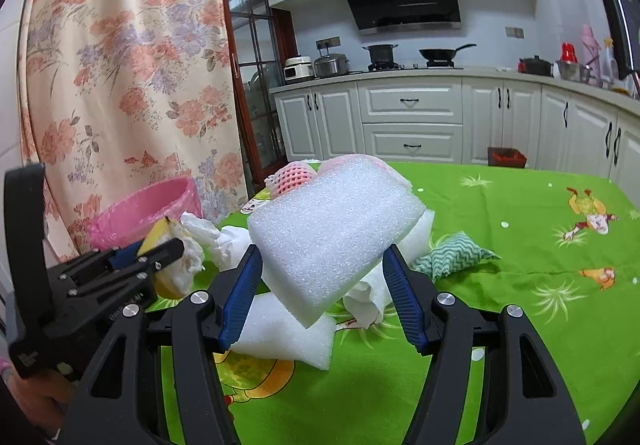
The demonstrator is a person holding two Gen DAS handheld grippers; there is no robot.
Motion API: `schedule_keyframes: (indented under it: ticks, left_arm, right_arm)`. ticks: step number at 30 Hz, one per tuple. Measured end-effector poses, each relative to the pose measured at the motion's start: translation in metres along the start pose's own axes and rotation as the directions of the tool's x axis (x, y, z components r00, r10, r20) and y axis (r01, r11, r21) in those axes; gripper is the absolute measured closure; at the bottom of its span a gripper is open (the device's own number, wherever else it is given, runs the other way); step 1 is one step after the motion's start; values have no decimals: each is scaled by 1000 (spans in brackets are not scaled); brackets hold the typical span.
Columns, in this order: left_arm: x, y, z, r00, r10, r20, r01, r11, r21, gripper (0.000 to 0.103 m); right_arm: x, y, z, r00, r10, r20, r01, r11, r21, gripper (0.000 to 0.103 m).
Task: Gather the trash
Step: 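Grasp the white foam block with the right tool while the left tool grasps a yellow sponge, then carry both items over the pink bin and open both tools to drop them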
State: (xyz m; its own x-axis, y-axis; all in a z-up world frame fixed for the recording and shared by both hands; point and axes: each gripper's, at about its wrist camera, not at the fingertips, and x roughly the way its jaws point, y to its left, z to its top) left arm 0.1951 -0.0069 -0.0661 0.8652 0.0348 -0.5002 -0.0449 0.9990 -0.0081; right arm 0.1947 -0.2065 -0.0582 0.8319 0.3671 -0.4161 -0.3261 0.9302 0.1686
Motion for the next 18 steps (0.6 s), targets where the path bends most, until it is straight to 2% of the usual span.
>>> schedule_keyframes:
  ticks: [9,18]
  left_arm:
    - [-27,13,5,998,-37,56,37,999,-13,75]
    - [-48,33,9,994,-13,108,15,1000,-15,74]
  right_arm:
    - [6,22,4,1000,-14,3,15,997,-75,43]
    - [19,42,14,1000,15,8,-14,993,-118,43]
